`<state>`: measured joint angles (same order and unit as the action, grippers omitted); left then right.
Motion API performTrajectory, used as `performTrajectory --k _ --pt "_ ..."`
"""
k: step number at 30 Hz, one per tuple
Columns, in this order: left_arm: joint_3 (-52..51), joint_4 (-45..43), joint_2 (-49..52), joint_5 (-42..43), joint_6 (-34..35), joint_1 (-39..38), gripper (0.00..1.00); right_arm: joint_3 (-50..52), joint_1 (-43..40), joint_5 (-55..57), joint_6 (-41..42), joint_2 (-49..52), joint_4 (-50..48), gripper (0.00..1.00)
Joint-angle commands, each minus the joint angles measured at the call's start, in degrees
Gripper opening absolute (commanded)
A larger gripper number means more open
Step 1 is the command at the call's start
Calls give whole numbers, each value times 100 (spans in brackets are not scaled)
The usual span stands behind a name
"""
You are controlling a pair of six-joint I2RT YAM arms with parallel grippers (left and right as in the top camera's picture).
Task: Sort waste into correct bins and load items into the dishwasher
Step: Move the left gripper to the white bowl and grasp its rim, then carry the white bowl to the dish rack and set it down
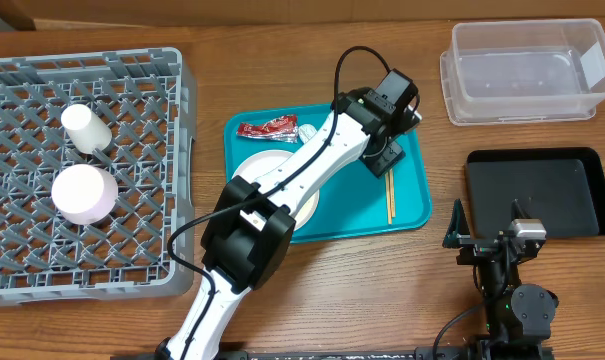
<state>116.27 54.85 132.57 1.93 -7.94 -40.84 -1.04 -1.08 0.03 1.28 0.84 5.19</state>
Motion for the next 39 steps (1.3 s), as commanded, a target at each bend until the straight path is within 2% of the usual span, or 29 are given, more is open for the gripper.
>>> performTrajectory --k 1,4,9,12,15,17,21,26,32,34,39 --pt "-76 26 247 66 -85 31 61 59 -17 35 24 -68 -35 100" --pt "-76 63 315 66 -83 31 59 59 -17 35 24 -68 -37 100" --pt "-76 66 343 63 -63 31 38 59 -17 35 22 -68 -37 100" --pt "-76 79 343 63 -63 31 33 59 -17 35 22 -68 -37 100" --pt "-33 101 339 66 -55 31 20 59 -17 33 22 -68 -37 100" --pt "140 236 337 66 94 31 5 59 -17 35 22 -68 -37 100" --pt "841 813 337 59 315 33 4 59 -17 35 22 -68 -37 100" --pt "2354 1945 328 59 686 155 4 59 -17 35 22 -68 -37 100" --pt "4277 3176 170 109 1582 710 4 59 -17 35 22 -68 -35 100" --pt "4940 3545 96 516 1869 1141 4 59 -17 35 22 -68 -37 100" --pt "5949 4197 15 2000 2004 2507 4 59 -17 35 22 -68 -37 100"
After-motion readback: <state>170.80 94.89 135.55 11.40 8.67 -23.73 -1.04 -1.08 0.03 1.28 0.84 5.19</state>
